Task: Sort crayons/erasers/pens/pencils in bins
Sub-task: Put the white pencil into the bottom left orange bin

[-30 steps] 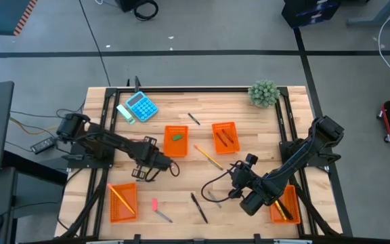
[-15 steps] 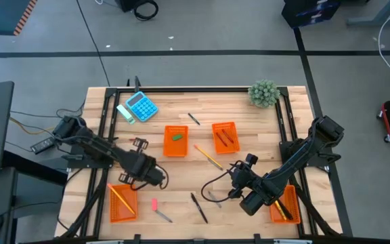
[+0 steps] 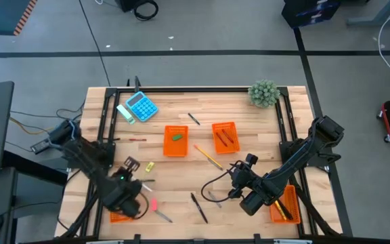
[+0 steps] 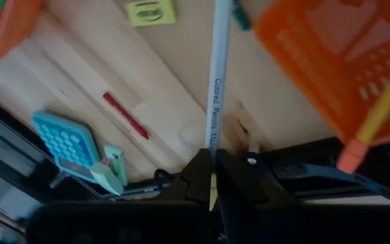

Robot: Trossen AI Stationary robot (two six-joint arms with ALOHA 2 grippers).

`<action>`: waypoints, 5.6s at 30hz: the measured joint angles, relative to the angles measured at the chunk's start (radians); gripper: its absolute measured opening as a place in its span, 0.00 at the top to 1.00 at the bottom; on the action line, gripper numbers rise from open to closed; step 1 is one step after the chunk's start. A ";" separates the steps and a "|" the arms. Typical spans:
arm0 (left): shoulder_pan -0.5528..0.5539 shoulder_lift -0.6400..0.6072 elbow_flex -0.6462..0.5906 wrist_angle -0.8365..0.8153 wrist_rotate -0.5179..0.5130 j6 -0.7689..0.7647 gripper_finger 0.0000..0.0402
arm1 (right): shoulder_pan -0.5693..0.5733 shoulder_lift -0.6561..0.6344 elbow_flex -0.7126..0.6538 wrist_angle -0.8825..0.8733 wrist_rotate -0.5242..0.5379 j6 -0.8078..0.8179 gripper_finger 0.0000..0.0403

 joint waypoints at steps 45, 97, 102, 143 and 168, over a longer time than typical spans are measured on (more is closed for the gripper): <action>0.247 -0.033 -0.001 0.503 0.097 0.150 0.92 | 0.000 0.000 0.000 0.001 0.002 0.000 0.68; 0.284 0.177 -0.117 0.631 0.267 -0.166 0.55 | 0.000 0.000 0.000 0.003 0.002 -0.001 0.68; 0.250 0.177 -0.117 0.631 0.267 -0.204 0.55 | 0.000 0.000 0.000 0.003 0.000 -0.001 0.68; 0.287 0.250 -0.110 0.626 0.338 -0.238 0.71 | 0.000 0.000 0.000 0.018 -0.005 0.001 0.68; 0.304 0.253 -0.100 0.603 0.316 -0.142 0.95 | 0.000 0.000 0.000 0.018 -0.002 -0.001 0.68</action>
